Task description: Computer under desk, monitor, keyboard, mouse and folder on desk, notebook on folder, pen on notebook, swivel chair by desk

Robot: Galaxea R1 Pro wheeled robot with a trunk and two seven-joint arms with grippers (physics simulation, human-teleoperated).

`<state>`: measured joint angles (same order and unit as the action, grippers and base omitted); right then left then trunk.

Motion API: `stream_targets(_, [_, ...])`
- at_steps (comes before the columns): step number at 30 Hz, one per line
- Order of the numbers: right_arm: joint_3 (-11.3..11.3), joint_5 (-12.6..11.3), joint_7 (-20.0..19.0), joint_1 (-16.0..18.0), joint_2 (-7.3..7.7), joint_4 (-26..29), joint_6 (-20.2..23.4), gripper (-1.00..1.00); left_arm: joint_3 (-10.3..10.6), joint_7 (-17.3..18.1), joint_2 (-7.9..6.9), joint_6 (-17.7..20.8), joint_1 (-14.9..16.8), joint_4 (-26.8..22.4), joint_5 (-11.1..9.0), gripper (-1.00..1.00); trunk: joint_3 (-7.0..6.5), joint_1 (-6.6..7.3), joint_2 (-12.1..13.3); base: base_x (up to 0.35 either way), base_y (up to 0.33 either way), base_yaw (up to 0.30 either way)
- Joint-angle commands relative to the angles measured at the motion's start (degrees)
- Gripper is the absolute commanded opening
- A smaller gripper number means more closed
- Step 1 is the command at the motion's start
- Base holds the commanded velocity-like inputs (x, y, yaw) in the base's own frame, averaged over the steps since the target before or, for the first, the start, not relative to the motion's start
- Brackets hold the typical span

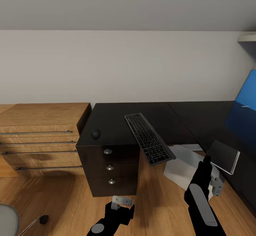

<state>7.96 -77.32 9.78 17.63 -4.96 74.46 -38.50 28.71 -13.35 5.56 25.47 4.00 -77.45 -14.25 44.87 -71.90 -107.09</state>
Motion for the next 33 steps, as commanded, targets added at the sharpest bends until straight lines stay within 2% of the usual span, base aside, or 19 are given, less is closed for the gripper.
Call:
stream_targets(1, [0.07,-0.09,0.24,0.03,-0.02,0.07,-0.08,1.00,0.11,-0.54,-0.02,0.19,0.04,-0.07,-0.60,1.00,0.05,0.01,-0.03,0.000,0.000,0.000])
stream_targets(17, [1.08,-0.47,0.24,0.03,0.11,0.32,-0.03,1.00,0.05,-0.60,-0.02,0.19,0.04,-0.07,-0.62,1.00,0.05,0.01,-0.03,0.080,0.000,0.000])
stream_targets(23, [2.45,-0.47,0.32,0.03,0.28,0.41,0.06,1.00,0.11,-0.60,-0.02,0.19,0.04,-0.07,-0.65,1.00,0.05,0.01,-0.03,0.101,0.000,0.000])
stream_targets(33, [2.83,-0.47,0.33,0.03,0.40,0.42,0.09,1.00,0.12,-0.57,-0.02,0.19,0.04,-0.07,-0.63,1.00,0.05,0.01,-0.03,0.037,0.000,0.000])
